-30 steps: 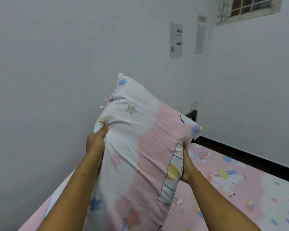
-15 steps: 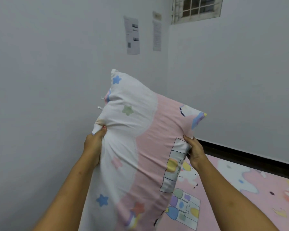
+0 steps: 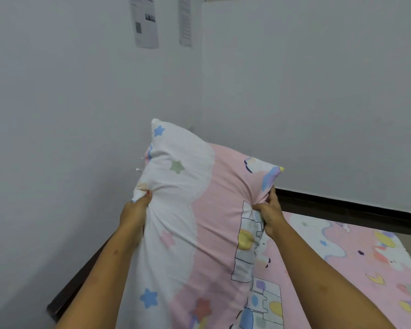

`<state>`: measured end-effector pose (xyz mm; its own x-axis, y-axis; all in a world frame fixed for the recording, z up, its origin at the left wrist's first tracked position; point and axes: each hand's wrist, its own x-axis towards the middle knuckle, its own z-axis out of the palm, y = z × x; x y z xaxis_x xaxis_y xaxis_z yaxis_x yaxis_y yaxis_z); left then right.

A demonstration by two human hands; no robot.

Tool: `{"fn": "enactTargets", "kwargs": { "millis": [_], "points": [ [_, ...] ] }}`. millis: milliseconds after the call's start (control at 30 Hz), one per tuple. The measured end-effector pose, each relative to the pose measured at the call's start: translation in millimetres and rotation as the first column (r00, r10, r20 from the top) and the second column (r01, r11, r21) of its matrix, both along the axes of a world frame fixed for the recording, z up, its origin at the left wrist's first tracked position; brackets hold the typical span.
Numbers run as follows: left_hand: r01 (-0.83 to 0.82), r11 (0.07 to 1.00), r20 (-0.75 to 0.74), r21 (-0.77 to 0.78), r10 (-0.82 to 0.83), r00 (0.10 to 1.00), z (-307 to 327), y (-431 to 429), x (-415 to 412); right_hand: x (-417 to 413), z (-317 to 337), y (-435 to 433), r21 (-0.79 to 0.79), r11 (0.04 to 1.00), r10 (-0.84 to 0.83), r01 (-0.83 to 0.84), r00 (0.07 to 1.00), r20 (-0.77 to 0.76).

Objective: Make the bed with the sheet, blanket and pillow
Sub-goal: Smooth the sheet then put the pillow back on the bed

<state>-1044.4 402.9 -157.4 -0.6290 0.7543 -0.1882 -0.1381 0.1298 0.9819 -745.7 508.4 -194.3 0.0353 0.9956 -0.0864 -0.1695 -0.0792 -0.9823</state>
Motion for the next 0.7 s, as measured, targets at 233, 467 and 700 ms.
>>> {"fn": "enactTargets", "kwargs": {
  "millis": [233, 467, 700],
  "points": [
    [0.093, 0.991, 0.014, -0.101, -0.092, 0.996, -36.9, 61.9, -10.9, -10.4, -26.2, 27.3, -0.129, 0.989, -0.046, 0.067, 0.986, 0.16],
    [0.131, 0.963, 0.006, -0.235, -0.133, 0.991, -82.8, 114.2, -5.6, 10.1, -41.7, 82.6, -0.383, 0.917, 0.048, 0.109, 0.925, 0.377],
    [0.082, 0.895, -0.092, -0.438, -0.135, 0.986, -127.4, 150.8, 7.9, 21.7, -90.0, 141.8, -0.418, 0.879, 0.076, 0.227, 0.8, 0.595]
  ]
}}
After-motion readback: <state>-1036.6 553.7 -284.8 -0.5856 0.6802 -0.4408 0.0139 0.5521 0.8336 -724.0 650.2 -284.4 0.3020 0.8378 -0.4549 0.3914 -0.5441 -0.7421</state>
